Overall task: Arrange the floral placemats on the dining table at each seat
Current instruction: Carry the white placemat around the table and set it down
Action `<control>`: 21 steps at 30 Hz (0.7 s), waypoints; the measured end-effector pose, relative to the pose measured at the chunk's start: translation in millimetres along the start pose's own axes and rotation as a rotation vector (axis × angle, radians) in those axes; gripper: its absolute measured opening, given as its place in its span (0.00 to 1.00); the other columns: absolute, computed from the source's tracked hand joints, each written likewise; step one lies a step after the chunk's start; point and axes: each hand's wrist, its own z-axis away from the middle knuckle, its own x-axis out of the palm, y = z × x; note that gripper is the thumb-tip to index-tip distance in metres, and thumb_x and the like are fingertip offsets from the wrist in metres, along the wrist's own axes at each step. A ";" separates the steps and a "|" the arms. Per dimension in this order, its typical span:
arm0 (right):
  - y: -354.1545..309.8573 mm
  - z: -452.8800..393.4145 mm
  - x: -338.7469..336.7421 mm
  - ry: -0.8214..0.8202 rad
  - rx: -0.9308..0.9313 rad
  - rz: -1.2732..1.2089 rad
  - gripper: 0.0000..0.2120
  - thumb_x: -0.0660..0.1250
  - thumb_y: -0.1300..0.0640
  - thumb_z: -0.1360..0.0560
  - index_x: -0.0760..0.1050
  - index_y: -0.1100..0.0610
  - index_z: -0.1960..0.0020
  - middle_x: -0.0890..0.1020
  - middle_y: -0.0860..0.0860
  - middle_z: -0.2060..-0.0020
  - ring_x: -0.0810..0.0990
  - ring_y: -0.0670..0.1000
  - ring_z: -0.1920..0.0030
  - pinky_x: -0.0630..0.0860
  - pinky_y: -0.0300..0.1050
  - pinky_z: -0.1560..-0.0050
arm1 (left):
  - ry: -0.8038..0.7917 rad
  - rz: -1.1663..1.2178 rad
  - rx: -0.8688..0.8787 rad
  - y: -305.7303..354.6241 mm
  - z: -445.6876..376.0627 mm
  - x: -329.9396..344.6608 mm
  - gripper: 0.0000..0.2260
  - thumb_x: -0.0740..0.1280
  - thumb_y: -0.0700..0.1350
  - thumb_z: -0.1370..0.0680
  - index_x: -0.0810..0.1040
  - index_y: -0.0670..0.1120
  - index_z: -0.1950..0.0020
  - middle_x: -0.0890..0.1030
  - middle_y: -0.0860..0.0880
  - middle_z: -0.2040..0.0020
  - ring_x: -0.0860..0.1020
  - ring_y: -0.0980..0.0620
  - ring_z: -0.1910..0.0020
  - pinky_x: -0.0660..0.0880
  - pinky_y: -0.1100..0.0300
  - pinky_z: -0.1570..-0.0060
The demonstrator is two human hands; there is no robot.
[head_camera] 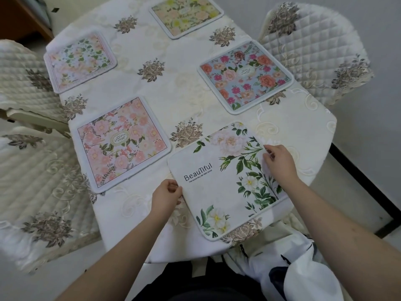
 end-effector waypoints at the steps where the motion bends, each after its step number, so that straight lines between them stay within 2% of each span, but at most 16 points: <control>1: 0.5 0.1 0.2 0.003 -0.008 0.007 0.17 0.64 0.59 0.20 0.75 0.60 0.32 0.77 0.59 0.43 0.77 0.57 0.46 0.70 0.44 0.45 | -0.003 -0.013 0.003 0.5 0.1 -0.4 0.03 0.69 0.40 0.22 0.78 0.47 0.50 0.82 0.45 0.56 0.81 0.49 0.60 0.78 0.62 0.67; 5: 2.1 -1.3 2.8 0.015 -0.032 0.026 0.17 0.64 0.60 0.20 0.75 0.60 0.33 0.77 0.59 0.44 0.78 0.58 0.47 0.71 0.47 0.44 | -0.012 -0.089 0.013 -0.2 -2.2 -2.0 0.03 0.70 0.42 0.23 0.78 0.48 0.52 0.82 0.46 0.58 0.80 0.49 0.63 0.74 0.62 0.72; 8: 3.8 -3.1 4.9 0.023 -0.040 0.038 0.16 0.64 0.60 0.21 0.76 0.60 0.34 0.78 0.59 0.45 0.78 0.58 0.47 0.72 0.49 0.44 | -0.010 -0.158 0.023 2.8 -1.9 -3.8 0.02 0.70 0.45 0.23 0.78 0.49 0.55 0.82 0.49 0.61 0.80 0.51 0.63 0.76 0.59 0.69; 10: 4.6 -2.5 6.9 0.053 -0.057 0.056 0.16 0.65 0.61 0.22 0.76 0.60 0.34 0.78 0.60 0.45 0.77 0.60 0.47 0.73 0.53 0.43 | 0.028 -0.259 0.064 7.1 1.1 -5.3 0.10 0.67 0.51 0.21 0.76 0.47 0.60 0.81 0.50 0.65 0.78 0.51 0.65 0.72 0.59 0.66; 12: 1.9 -1.3 11.0 0.095 -0.085 0.077 0.17 0.65 0.63 0.23 0.77 0.59 0.35 0.78 0.60 0.44 0.76 0.61 0.45 0.71 0.54 0.42 | 0.076 -0.356 0.101 10.9 5.2 -6.1 0.18 0.62 0.53 0.19 0.70 0.46 0.66 0.76 0.48 0.70 0.73 0.51 0.69 0.66 0.58 0.69; 14: -7.8 -0.1 17.4 0.112 -0.105 0.089 0.17 0.65 0.63 0.23 0.76 0.59 0.34 0.78 0.60 0.43 0.74 0.61 0.43 0.68 0.53 0.41 | 0.111 -0.397 0.159 14.4 6.8 -5.8 0.19 0.62 0.52 0.19 0.67 0.47 0.67 0.70 0.50 0.73 0.69 0.51 0.71 0.62 0.57 0.70; 16: -22.2 0.3 27.5 0.113 -0.160 0.105 0.17 0.65 0.63 0.23 0.76 0.59 0.34 0.78 0.58 0.41 0.74 0.61 0.41 0.68 0.54 0.40 | 0.086 -0.425 0.274 18.8 3.7 -3.1 0.15 0.62 0.50 0.19 0.71 0.48 0.64 0.73 0.51 0.70 0.71 0.51 0.69 0.65 0.56 0.69; 18: -39.5 1.0 42.3 0.091 -0.258 0.111 0.17 0.64 0.61 0.22 0.75 0.60 0.33 0.79 0.58 0.39 0.75 0.60 0.38 0.69 0.56 0.37 | 0.060 -0.473 0.453 22.1 -5.7 2.4 0.08 0.62 0.47 0.19 0.76 0.47 0.56 0.78 0.51 0.62 0.76 0.51 0.63 0.70 0.56 0.63; 19: -49.3 1.3 50.5 0.061 -0.309 0.113 0.18 0.63 0.60 0.21 0.75 0.60 0.32 0.78 0.57 0.37 0.74 0.60 0.36 0.69 0.56 0.35 | 0.057 -0.491 0.547 23.6 -12.7 6.1 0.08 0.61 0.47 0.20 0.78 0.46 0.52 0.80 0.51 0.57 0.77 0.50 0.58 0.72 0.55 0.58; 21: -69.4 2.3 68.6 -0.023 -0.404 0.136 0.20 0.58 0.58 0.20 0.72 0.59 0.29 0.75 0.56 0.32 0.71 0.58 0.31 0.66 0.57 0.31 | 0.050 -0.516 0.680 27.0 -27.4 16.3 0.14 0.59 0.49 0.21 0.79 0.45 0.44 0.82 0.49 0.47 0.78 0.48 0.48 0.72 0.53 0.48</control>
